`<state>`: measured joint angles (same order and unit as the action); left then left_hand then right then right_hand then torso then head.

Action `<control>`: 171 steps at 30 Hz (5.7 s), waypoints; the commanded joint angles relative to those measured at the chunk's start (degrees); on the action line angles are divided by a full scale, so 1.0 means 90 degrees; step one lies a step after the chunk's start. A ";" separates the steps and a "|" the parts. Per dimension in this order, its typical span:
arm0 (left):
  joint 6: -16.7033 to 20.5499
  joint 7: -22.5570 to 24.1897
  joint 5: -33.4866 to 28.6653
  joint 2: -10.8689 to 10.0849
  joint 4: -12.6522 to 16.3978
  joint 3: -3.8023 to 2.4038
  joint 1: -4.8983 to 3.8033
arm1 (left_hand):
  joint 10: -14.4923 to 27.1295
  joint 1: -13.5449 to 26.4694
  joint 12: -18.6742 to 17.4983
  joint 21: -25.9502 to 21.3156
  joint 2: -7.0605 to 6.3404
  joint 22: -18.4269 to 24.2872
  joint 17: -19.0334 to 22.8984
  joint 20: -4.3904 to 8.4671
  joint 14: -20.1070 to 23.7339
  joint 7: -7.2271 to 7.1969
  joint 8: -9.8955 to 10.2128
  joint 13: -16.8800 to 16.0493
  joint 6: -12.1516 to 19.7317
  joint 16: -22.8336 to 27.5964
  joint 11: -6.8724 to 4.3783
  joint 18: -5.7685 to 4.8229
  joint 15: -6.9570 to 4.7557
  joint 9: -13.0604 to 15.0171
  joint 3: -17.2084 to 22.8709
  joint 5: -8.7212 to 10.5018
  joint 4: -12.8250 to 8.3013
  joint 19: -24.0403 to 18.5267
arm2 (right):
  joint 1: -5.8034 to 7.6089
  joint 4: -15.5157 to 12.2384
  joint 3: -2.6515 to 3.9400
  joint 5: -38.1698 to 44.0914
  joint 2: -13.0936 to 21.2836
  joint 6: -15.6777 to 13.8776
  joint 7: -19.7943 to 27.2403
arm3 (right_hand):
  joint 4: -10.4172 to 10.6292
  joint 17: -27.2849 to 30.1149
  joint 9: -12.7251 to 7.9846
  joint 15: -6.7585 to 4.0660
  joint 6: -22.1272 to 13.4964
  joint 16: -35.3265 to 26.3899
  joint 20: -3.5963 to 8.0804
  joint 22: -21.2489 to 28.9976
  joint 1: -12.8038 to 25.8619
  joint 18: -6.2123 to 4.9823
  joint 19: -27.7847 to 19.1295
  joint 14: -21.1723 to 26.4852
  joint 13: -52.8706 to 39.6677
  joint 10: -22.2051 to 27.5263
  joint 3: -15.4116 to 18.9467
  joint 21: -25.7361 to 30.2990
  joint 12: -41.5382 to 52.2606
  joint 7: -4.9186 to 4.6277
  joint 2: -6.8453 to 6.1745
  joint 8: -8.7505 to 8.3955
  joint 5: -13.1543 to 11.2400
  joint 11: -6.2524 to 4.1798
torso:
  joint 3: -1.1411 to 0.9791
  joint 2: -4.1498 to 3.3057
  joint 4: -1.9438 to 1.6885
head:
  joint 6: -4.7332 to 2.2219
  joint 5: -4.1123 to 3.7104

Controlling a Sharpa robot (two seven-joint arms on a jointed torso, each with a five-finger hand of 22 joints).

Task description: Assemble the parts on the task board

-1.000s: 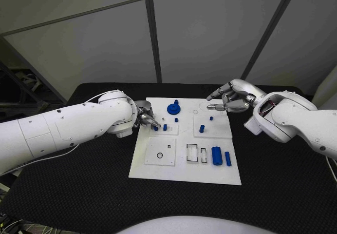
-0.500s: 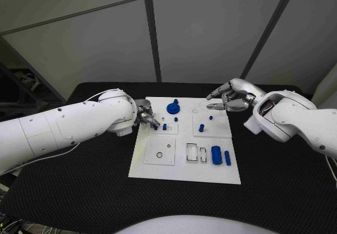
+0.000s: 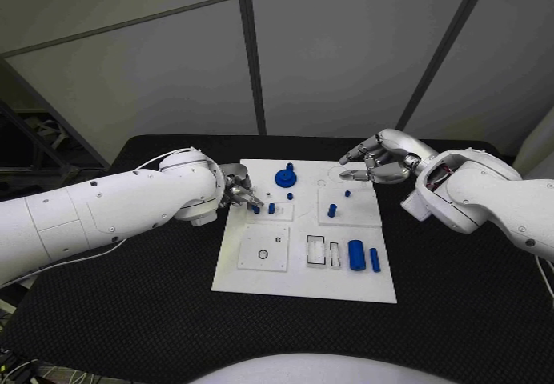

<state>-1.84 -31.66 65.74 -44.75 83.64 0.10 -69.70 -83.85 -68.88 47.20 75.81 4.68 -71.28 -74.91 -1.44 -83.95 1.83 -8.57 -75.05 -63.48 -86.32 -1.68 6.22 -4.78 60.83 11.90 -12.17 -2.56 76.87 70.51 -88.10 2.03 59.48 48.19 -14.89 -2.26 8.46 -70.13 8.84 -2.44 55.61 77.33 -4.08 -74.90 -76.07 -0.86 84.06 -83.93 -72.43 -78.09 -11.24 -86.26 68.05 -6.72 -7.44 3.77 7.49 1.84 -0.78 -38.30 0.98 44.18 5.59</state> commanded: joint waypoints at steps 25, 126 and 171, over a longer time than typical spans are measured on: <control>0.0063 0.0091 0.0289 0.0042 -0.0027 -0.0003 0.0034 | -0.0402 0.0040 0.0058 0.0031 0.0020 -0.0012 -0.1158 0.0008 -0.0552 0.0012 -0.0021 -0.0364 -0.0056 -0.0041 -0.0046 -0.0161 -0.0051 0.0005 0.1149 -0.0047 -0.1086 0.0055 | 0.0011 0.0013 0.0003 -0.0015 -0.0007 0.0045 0.0080 | 0.0030 0.0005 0.0006 -0.0006 0.0028 -0.0036 0.0020 -0.1152 0.0031 -0.0047 0.0320 -0.0172 0.0004 0.0018 -0.0002 0.0026 -0.0014 0.0004 0.0039 0.0002 0.0026 0.0002 | -0.0004 0.0001 0.0008 | 0.0030 -0.0003; -0.0493 -0.0215 0.0224 0.0328 -0.0628 -0.0006 0.0144 | -0.0410 0.0281 0.0082 -0.0019 0.0053 0.0025 -0.1121 0.0005 -0.0542 0.0016 -0.0021 -0.0375 -0.0044 -0.0016 -0.0033 -0.0149 -0.0045 0.0084 0.1333 0.0057 -0.0968 0.0020 | 0.0011 0.0003 0.0003 0.0002 -0.0015 0.0114 0.0046 | 0.0039 0.0006 0.0013 -0.0007 0.0030 -0.0044 0.0021 -0.1148 0.0029 -0.0048 0.0319 -0.0175 0.0008 0.0021 -0.0004 0.0031 -0.0017 0.0004 0.0043 0.0003 0.0026 0.0002 | -0.0004 0.0003 0.0004 | 0.0135 -0.0002; -0.0355 -0.0249 -0.0141 0.0330 -0.0719 -0.0009 0.0144 | -0.0437 0.0773 0.0193 -0.0015 -0.1072 -0.0114 -0.1147 0.0128 -0.0549 -0.0115 -0.0062 -0.0493 -0.0253 -0.0040 -0.0121 -0.0171 -0.0173 0.0373 0.0613 0.1007 0.1190 0.0116 | 0.0011 0.0014 0.0003 0.0002 -0.0007 0.0126 0.0042 | 0.0051 0.0020 0.0017 -0.0007 0.0021 -0.0060 0.0022 -0.1139 0.0034 -0.0050 0.0314 -0.0174 0.0014 0.0023 0.0000 0.0042 -0.0022 0.0003 0.0040 -0.0001 0.0025 0.0003 | -0.0006 0.0002 0.0001 | 0.0139 0.0003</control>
<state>-4.49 -32.11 64.57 -41.64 77.44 -0.25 -68.72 -84.09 -61.99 48.75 75.81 -4.52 -72.27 -74.91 -0.51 -83.96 0.80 -9.20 -75.05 -65.53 -86.54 -2.56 6.17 -6.07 64.14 17.35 -3.50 7.95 77.79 70.51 -87.92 2.02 59.51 48.10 -14.10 -2.20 8.46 -69.99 8.92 -2.44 55.61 77.04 -4.08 -74.90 -76.07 -0.86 84.06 -83.93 -72.36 -78.09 -11.24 -86.26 68.05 -6.72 -7.44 3.77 7.49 1.84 -0.82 -38.28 1.01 45.40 5.63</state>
